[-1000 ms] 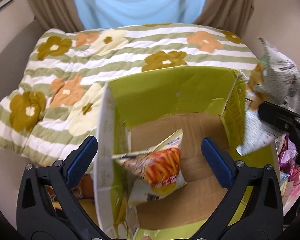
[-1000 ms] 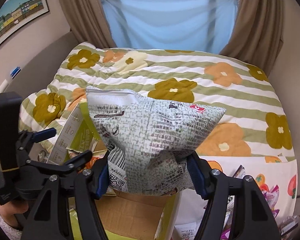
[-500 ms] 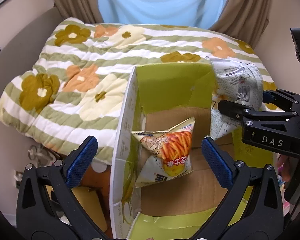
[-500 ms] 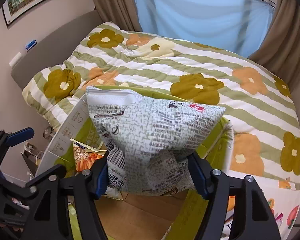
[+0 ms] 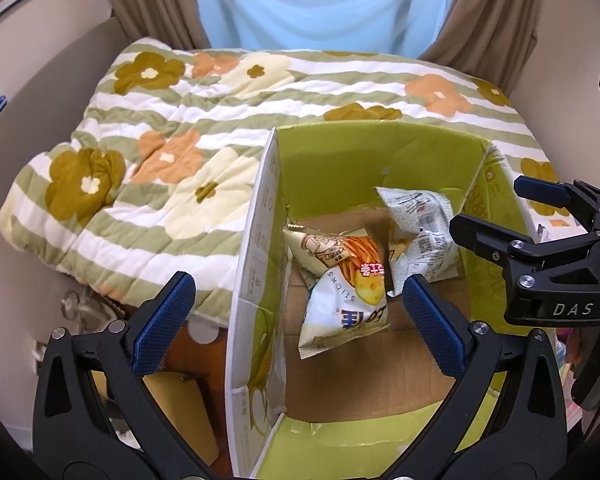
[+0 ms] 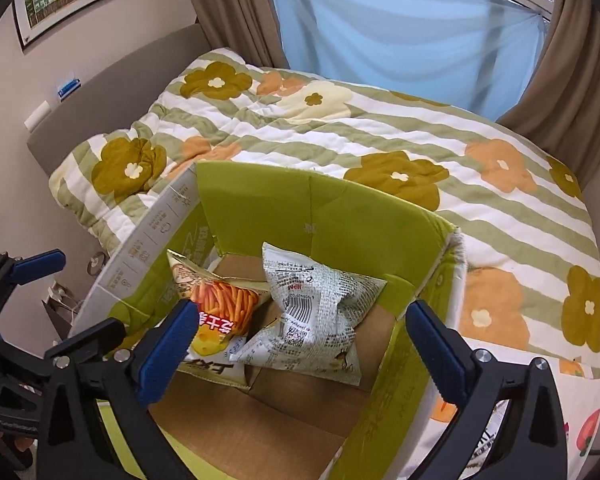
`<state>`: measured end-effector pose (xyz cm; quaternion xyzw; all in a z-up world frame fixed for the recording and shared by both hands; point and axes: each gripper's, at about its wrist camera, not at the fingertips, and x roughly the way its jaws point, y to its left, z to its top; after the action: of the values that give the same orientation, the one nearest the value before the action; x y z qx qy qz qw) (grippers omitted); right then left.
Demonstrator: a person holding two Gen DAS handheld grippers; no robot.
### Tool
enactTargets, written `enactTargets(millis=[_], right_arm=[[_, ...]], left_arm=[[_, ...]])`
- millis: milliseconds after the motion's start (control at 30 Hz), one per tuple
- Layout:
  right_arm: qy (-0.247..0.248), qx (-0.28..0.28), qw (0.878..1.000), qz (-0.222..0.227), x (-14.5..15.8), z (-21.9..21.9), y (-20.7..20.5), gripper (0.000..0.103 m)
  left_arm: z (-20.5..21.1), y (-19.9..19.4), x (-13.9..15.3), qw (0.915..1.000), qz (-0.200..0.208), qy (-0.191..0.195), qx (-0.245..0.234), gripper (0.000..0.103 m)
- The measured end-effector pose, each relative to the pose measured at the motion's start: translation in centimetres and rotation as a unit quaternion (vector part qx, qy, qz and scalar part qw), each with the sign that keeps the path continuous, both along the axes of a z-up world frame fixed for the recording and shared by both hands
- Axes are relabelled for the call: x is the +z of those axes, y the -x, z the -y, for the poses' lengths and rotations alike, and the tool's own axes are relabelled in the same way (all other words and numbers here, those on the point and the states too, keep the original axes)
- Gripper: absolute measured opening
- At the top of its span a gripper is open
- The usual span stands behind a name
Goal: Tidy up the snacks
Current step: 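Carry both bags over the yellow-green box and open both tools to drop them, then move both tools back toward the snack pile on the table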
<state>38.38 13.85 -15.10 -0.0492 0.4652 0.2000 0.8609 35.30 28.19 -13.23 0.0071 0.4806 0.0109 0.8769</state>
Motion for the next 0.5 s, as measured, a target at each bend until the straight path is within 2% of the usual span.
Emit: enactTargets(millis=[300, 500], right_arm=[[-0.020, -0.017, 0.999, 0.023, 3.7, 0.7, 3.4, 0.103], [-0.037, -0.045, 0.998, 0.038, 6.4, 2.0, 6.5, 0.103]], left_arm=[[1.1, 3.3, 3.8, 0.9992, 0.035, -0.001, -0.019, 0.103], [1.8, 5.8, 5.5, 0.9985, 0.042, 0.010, -0.034, 0.103]])
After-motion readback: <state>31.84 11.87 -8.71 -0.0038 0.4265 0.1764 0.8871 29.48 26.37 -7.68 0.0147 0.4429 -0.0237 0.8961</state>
